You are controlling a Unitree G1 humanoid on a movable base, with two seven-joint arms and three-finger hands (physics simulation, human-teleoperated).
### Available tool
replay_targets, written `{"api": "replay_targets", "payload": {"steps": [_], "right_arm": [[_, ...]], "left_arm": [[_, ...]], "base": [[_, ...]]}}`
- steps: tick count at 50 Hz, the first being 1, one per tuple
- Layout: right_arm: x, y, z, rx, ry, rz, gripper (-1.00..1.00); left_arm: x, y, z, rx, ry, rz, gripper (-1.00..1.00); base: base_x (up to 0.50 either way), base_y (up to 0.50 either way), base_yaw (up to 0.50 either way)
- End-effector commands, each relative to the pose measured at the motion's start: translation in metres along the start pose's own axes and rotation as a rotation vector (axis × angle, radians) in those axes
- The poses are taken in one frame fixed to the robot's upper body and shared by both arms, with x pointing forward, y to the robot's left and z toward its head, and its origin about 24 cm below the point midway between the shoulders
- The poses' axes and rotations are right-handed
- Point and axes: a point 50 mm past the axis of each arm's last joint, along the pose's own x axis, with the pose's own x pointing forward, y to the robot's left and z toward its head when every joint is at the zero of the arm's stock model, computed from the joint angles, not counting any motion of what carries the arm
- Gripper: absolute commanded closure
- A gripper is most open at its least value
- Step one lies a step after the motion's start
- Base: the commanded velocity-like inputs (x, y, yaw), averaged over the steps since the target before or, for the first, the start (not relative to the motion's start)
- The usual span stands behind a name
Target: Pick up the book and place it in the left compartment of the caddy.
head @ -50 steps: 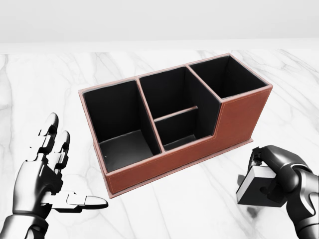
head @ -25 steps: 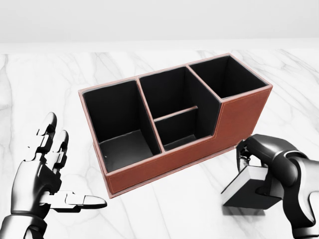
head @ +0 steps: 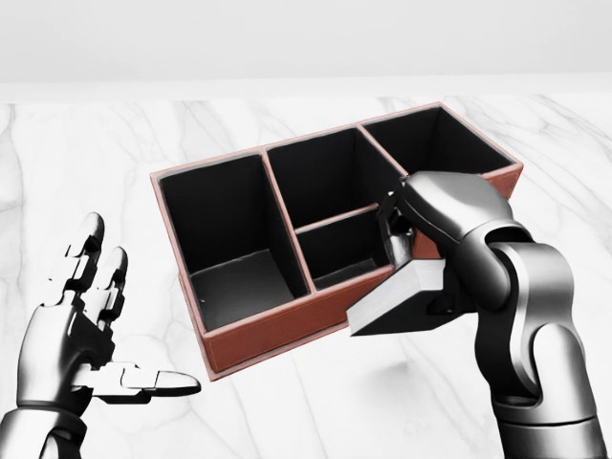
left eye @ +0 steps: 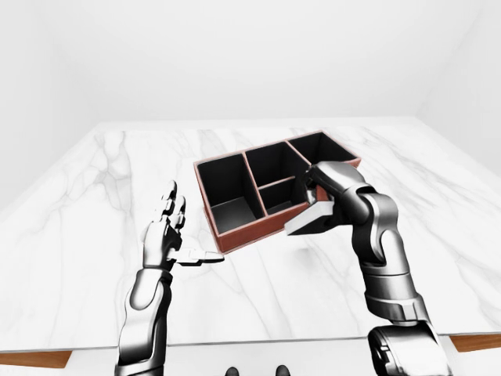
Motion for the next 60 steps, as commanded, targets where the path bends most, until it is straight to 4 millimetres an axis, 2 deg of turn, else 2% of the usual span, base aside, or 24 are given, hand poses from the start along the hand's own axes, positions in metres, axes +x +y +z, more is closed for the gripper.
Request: {"api": "replay_targets", "payload": {"steps": [1,8,12,15,18,28,37,42,49,60], "right_arm": [[0.014,0.000,0.043,0.087,-0.165,0.010,1.00],[0.027,-0.018,0.062,0.141,-0.236,-0.094,1.00],[0.034,-0.029,0.065,0.161,-0.236,-0.220,1.00],[0.048,-0.039,0.074,0.252,-0.262,-0.271,1.00],[0.057,-0.040,0.081,0.298,-0.263,-0.314,1.00],[0.073,-0.022,0.094,0.349,-0.228,-0.341,1.00],[0.091,0.008,0.103,0.365,-0.141,-0.289,1.00],[0.099,0.009,0.102,0.347,-0.088,-0.275,1.00],[0.100,0.012,0.112,0.316,-0.093,-0.257,1.00],[0.101,0.006,0.120,0.252,-0.094,-0.254,1.00]], "left_arm": [[0.001,0.001,0.000,-0.001,0.000,0.001,-1.00],[0.001,0.001,0.000,-0.001,0.002,0.002,-1.00],[0.001,0.002,0.002,-0.003,-0.007,0.003,-1.00],[0.000,0.004,0.003,-0.004,-0.014,0.006,-1.00],[0.001,0.005,0.004,-0.006,-0.016,0.010,-1.00],[-0.001,0.005,0.006,-0.007,-0.024,0.004,-1.00],[-0.002,0.009,0.013,-0.012,-0.054,0.011,-1.00],[-0.003,0.011,0.017,-0.017,-0.073,0.008,-1.00],[-0.003,0.015,0.022,-0.026,-0.096,0.014,-1.00],[-0.004,0.017,0.026,-0.030,-0.114,0.015,-1.00]], "base": [[0.00,0.00,0.00],[0.00,0.00,0.00],[0.00,0.00,0.00],[0.00,0.00,0.00],[0.00,0.00,0.00],[0.00,0.00,0.00],[0.00,0.00,0.00],[0.00,0.00,0.00],[0.00,0.00,0.00],[0.00,0.00,0.00]]}}
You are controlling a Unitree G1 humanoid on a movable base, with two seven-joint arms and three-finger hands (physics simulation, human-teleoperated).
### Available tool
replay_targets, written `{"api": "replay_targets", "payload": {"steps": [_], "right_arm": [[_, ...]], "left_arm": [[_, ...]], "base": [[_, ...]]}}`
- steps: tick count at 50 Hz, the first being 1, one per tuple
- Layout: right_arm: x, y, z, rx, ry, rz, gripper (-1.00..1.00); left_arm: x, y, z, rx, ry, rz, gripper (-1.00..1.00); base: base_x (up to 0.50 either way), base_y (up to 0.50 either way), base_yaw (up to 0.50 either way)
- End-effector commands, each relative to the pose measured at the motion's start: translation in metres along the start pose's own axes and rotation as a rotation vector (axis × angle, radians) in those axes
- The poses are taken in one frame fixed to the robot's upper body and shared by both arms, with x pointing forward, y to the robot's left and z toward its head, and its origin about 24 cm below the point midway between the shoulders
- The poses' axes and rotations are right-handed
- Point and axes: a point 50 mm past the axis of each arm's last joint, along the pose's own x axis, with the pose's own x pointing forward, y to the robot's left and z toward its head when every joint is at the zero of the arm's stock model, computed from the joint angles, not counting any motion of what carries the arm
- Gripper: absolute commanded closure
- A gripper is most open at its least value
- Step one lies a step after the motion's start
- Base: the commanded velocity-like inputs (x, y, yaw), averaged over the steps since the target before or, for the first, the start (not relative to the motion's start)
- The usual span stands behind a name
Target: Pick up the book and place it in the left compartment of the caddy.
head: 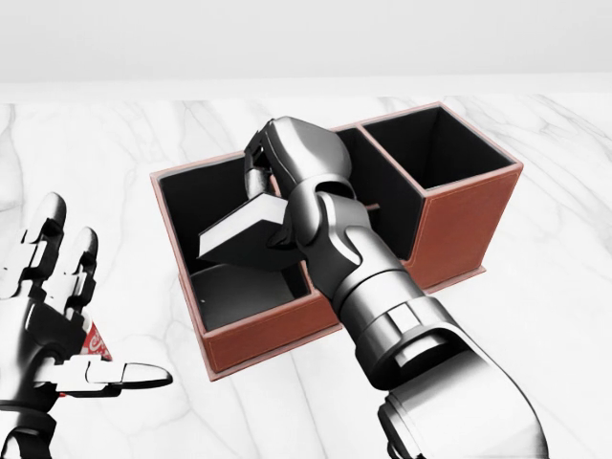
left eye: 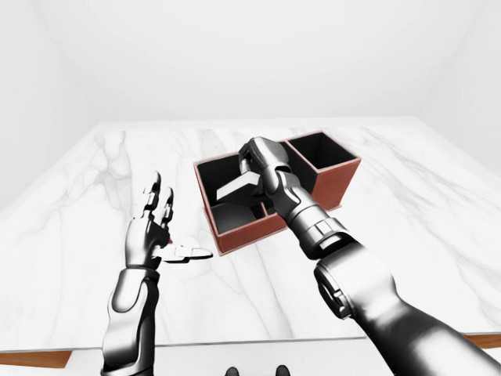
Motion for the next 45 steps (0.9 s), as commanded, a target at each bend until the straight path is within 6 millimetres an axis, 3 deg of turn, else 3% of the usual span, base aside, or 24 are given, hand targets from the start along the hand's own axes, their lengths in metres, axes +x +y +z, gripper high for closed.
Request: {"api": "replay_targets", "payload": {"steps": [1,28,45], "right_arm": [[0.004,-0.006,0.012,-0.062,-0.003,-0.036,1.00],[0.000,0.011,0.020,-0.109,-0.022,0.036,1.00],[-0.005,0.024,0.006,-0.140,0.005,0.057,1.00]], "left_arm": [[0.000,0.003,0.005,-0.006,-0.022,0.003,-1.00],[0.001,0.011,0.014,-0.032,-0.062,0.022,-1.00],[0.002,0.010,0.012,-0.032,-0.053,0.016,-1.00]], "base": [[0.00,0.00,0.00],[0.00,0.00,0.00],[0.00,0.00,0.00]]}}
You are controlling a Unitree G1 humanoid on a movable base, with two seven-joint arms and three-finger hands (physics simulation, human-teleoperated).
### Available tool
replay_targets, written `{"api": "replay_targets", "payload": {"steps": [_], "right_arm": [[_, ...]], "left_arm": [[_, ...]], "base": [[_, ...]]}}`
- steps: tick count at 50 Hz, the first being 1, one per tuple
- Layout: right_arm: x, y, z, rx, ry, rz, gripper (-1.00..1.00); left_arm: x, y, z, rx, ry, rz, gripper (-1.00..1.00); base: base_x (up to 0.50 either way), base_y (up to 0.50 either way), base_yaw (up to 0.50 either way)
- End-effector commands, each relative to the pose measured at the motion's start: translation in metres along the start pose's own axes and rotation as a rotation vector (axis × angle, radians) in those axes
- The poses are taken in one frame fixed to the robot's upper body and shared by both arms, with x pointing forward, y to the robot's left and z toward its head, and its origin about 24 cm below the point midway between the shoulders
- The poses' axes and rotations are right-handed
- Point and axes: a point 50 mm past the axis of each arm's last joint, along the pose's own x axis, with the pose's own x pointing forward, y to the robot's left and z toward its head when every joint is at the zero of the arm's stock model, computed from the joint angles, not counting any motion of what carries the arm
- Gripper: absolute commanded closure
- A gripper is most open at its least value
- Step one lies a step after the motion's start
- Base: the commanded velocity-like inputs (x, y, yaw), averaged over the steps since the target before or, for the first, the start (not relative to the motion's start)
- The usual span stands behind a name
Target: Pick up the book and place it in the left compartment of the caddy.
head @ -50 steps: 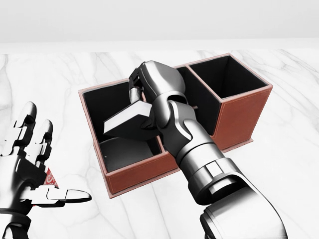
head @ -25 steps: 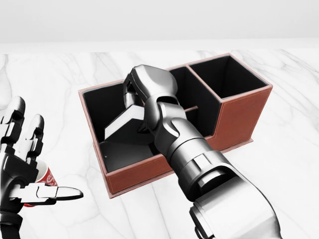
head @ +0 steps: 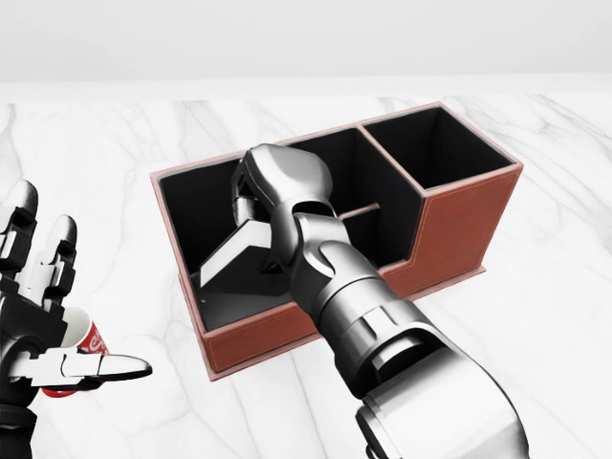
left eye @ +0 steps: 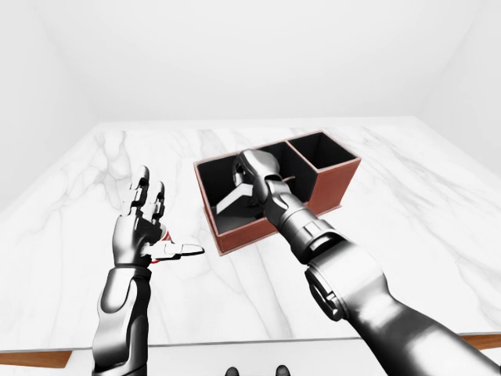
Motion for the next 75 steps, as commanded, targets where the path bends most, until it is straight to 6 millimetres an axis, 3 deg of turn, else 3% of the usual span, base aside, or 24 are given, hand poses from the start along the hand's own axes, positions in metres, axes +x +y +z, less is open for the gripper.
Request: {"api": "replay_targets", "payload": {"steps": [1,19,23,25,29,31,32,34,56,75], "right_arm": [[0.000,-0.001,-0.003,-0.034,0.000,-0.029,1.00],[-0.003,0.006,-0.006,-0.054,0.003,-0.025,0.98],[-0.003,0.006,-0.006,-0.042,0.006,-0.019,0.53],[-0.003,0.007,-0.006,-0.050,0.004,-0.022,0.16],[-0.003,0.006,-0.006,-0.051,0.006,-0.024,-0.07],[-0.002,0.006,-0.006,-0.048,0.005,-0.026,-0.73],[-0.002,0.005,-0.006,-0.047,0.005,-0.026,-0.89],[-0.002,0.005,-0.005,-0.047,0.004,-0.026,-1.00],[-0.003,0.007,-0.008,-0.047,0.011,-0.024,-1.00],[0.006,-0.030,-0.017,0.115,0.045,-0.098,-1.00]], "left_arm": [[0.000,0.000,-0.001,-0.002,0.002,0.000,-1.00],[0.001,0.000,-0.001,-0.003,0.004,-0.002,-1.00],[0.000,0.000,-0.001,-0.003,0.003,-0.003,-1.00],[0.000,0.000,-0.001,-0.002,0.002,-0.003,-1.00],[0.001,0.000,-0.001,-0.003,0.005,-0.003,-1.00],[0.001,0.000,-0.002,-0.003,0.006,-0.003,-1.00],[0.001,0.000,-0.002,-0.004,0.007,-0.003,-1.00],[0.001,0.000,-0.002,-0.004,0.007,-0.003,-1.00],[-0.001,0.000,0.001,-0.003,-0.004,-0.003,-1.00],[0.000,0.001,0.002,0.000,-0.008,-0.003,-1.00]], "base": [[0.00,0.00,0.00],[0.00,0.00,0.00],[0.00,0.00,0.00],[0.00,0.00,0.00],[0.00,0.00,0.00],[0.00,0.00,0.00],[0.00,0.00,0.00],[0.00,0.00,0.00],[0.00,0.00,0.00],[0.00,0.00,0.00]]}}
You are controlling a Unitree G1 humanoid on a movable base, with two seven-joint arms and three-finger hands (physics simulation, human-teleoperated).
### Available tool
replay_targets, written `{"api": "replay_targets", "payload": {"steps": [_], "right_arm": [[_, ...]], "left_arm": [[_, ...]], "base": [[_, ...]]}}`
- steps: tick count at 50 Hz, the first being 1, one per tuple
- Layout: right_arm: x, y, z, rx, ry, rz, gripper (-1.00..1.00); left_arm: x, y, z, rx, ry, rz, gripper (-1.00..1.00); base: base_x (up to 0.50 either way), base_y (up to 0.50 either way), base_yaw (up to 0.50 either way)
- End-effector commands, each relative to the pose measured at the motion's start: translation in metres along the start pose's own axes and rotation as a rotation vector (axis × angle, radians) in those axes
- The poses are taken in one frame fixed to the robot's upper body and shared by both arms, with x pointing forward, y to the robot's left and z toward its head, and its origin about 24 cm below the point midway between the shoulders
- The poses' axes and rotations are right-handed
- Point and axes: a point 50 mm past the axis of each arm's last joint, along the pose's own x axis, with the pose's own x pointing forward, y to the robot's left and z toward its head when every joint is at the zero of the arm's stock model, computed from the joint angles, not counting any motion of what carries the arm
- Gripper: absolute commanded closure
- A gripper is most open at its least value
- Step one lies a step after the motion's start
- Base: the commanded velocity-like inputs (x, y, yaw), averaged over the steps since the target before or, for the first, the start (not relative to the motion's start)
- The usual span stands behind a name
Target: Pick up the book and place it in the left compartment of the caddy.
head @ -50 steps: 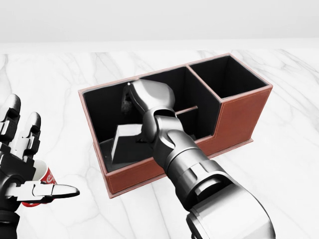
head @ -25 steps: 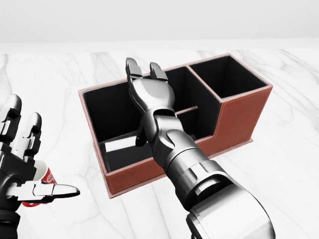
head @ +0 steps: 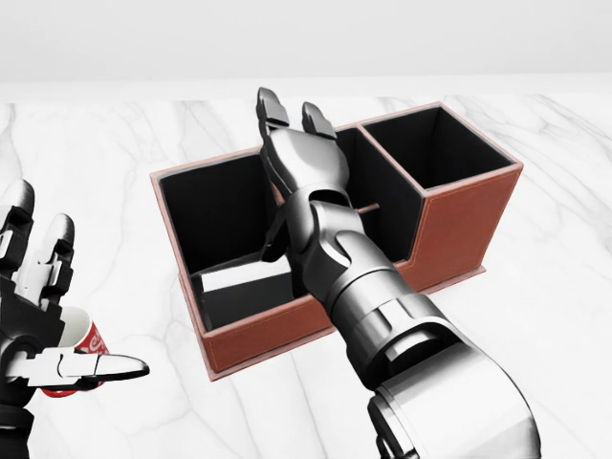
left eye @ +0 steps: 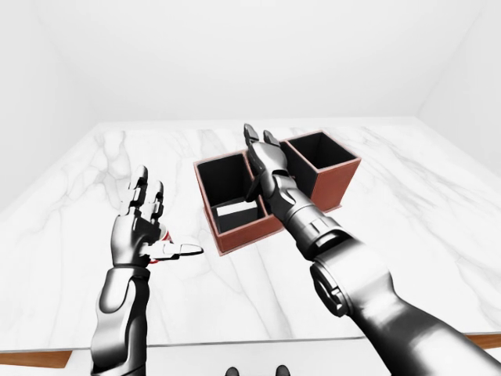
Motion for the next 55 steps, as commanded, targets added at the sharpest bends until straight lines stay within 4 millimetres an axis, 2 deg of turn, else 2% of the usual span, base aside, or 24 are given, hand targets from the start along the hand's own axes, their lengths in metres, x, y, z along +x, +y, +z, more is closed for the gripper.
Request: {"api": "replay_targets", "payload": {"steps": [1,10,18,22,31,38,47,55], "right_arm": [[0.005,-0.021,-0.007,0.102,0.023,-0.045,-1.00],[0.008,-0.047,-0.015,0.229,0.011,-0.115,-1.00],[-0.007,-0.065,-0.021,0.310,-0.086,-0.189,-1.00],[-0.027,-0.079,-0.024,0.343,-0.167,-0.263,-1.00],[-0.074,-0.093,-0.030,0.407,-0.274,-0.384,-1.00],[-0.102,-0.090,-0.044,0.473,-0.270,-0.455,-1.00],[-0.148,-0.101,-0.046,0.526,-0.330,-0.570,-1.00],[-0.169,-0.099,-0.047,0.579,-0.339,-0.612,-1.00]], "left_arm": [[0.000,0.000,0.001,0.002,-0.003,-0.003,-1.00],[0.000,0.000,0.001,0.007,-0.001,-0.004,-1.00],[0.001,0.001,0.003,0.009,-0.009,0.001,-1.00],[0.001,0.002,0.004,0.013,-0.015,0.008,-1.00],[-0.003,0.003,0.010,0.023,-0.038,0.016,-1.00],[-0.008,0.005,0.023,0.029,-0.089,0.023,-1.00],[-0.013,0.005,0.030,0.031,-0.118,0.025,-1.00],[-0.015,0.004,0.030,0.030,-0.119,0.028,-1.00]], "base": [[0.00,0.00,0.00],[0.00,0.00,0.00],[0.00,0.00,0.00],[0.00,0.00,0.00],[0.00,0.00,0.00],[0.00,0.00,0.00],[0.00,0.00,0.00],[0.00,0.00,0.00]]}}
